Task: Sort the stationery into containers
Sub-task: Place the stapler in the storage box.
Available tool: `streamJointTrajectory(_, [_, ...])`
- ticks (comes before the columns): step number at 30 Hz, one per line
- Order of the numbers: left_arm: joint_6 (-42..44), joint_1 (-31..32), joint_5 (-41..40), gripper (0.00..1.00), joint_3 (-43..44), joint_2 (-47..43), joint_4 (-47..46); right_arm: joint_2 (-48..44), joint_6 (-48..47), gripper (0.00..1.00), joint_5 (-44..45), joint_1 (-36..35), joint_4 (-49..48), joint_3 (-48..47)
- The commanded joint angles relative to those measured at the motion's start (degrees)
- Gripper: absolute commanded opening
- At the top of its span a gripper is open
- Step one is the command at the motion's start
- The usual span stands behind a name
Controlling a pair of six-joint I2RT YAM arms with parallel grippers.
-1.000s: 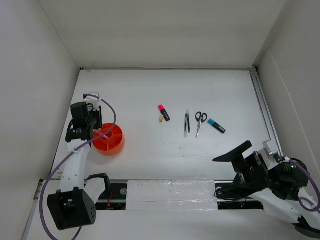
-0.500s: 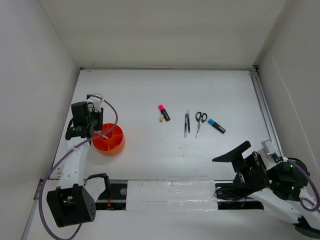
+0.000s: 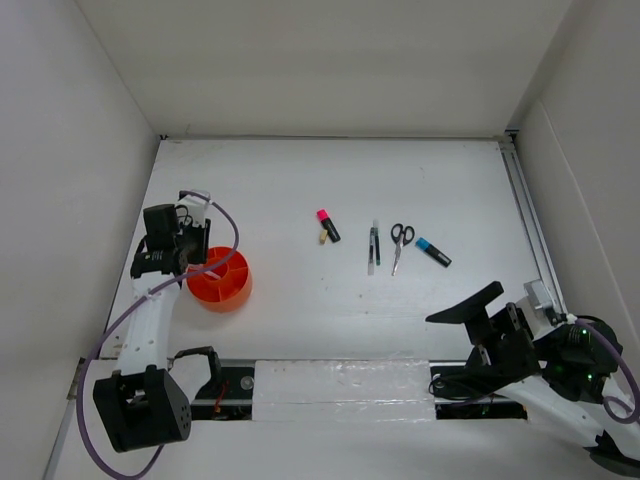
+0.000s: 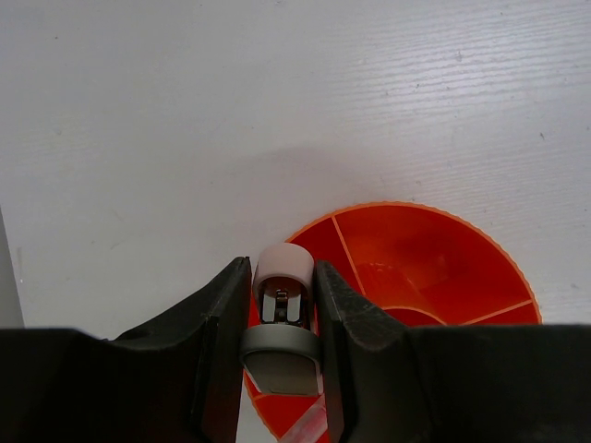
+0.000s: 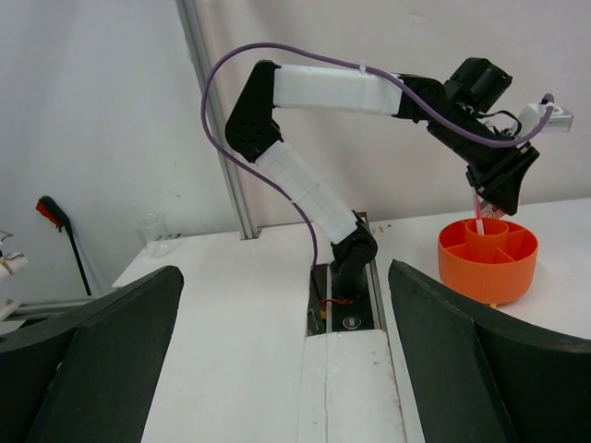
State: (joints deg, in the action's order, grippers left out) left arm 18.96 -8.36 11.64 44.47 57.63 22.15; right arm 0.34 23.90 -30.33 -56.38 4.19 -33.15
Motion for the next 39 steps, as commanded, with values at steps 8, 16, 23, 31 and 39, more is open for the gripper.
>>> streamJointTrajectory(8, [0.55,0.01,3.21,0.00,2.64,0.12,0.34,-6.23,-0.70,0.99,1.59,-0.57,0.47,-2.10])
streamJointTrajectory(16, [2.31,0.01,2.16,0.00,2.64,0.12,0.88,-6.23,-0.70,0.99,2.11,-0.57,0.47,-2.10])
streamJointTrajectory(23, [2.31,0.01,1.46,0.00,2.12,1.17,0.88,-7.37,-1.22,0.99,2.11,-0.57,1.62,-2.63])
streamJointTrajectory(31, [1.17,0.01,-0.12,0.00,1.59,-0.50,-0.26,-7.37,-2.36,0.99,3.26,-0.57,3.37,-3.67])
streamJointTrajectory(39, [1.87,0.01,1.81,0.00,1.59,-0.50,-0.27,-7.37,-2.37,0.99,3.26,-0.57,3.90,-4.29])
